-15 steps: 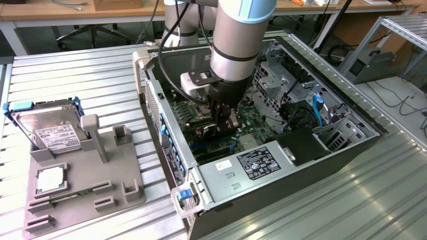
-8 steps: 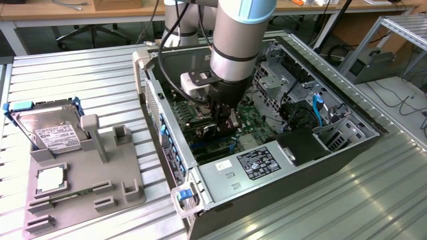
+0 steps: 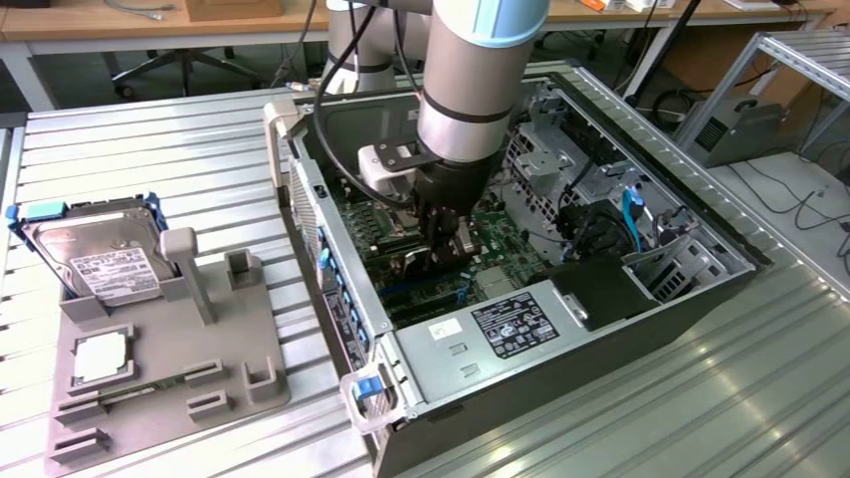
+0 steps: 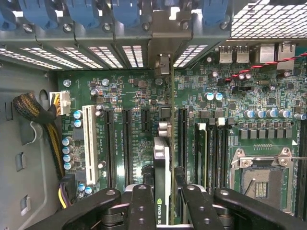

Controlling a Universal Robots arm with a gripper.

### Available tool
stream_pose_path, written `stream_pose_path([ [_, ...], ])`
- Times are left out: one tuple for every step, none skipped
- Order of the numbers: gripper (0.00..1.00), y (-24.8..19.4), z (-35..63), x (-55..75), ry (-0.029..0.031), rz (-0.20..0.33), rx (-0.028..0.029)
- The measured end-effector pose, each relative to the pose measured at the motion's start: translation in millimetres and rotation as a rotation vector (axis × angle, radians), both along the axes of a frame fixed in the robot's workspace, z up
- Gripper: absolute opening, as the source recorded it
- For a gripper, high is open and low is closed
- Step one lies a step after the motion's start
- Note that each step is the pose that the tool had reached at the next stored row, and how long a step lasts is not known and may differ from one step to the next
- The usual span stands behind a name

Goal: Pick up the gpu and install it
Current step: 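Insert the gpu into the slot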

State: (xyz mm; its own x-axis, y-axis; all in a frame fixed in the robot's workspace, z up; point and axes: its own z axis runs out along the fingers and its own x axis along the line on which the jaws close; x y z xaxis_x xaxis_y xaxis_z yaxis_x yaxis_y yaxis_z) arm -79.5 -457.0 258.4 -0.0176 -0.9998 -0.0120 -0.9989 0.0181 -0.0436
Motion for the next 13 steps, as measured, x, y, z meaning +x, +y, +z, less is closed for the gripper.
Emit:
stream_pose_path([
  [0.27,0.0,0.0,-0.2,-0.0002,0.000,0.0000],
  [0.27,0.0,0.0,-0.7,-0.0010,0.000,-0.0001],
  [0.27,0.0,0.0,-0.9,-0.0015,0.000,0.0000],
  [0.27,0.0,0.0,-1.0,-0.0016,0.000,-0.0001],
  [0.27,0.0,0.0,-0.9,-0.0017,0.000,0.0000],
  [0.27,0.0,0.0,-0.9,-0.0017,0.000,0.0000],
  [0.27,0.0,0.0,-1.0,-0.0017,0.000,-0.0001],
  [0.27,0.0,0.0,-1.1,-0.0018,0.000,0.0000],
  [0.27,0.0,-0.3,-1.9,-0.0031,0.000,-0.0001],
  [0.27,0.0,-0.4,-2.2,-0.0039,0.000,0.0001],
  [0.27,0.0,-0.6,-2.5,-0.0044,0.000,0.0000],
  [0.27,0.0,-0.6,-2.6,-0.0046,0.000,0.0000],
  [0.27,0.0,-0.6,-2.6,-0.0046,0.000,0.0000],
])
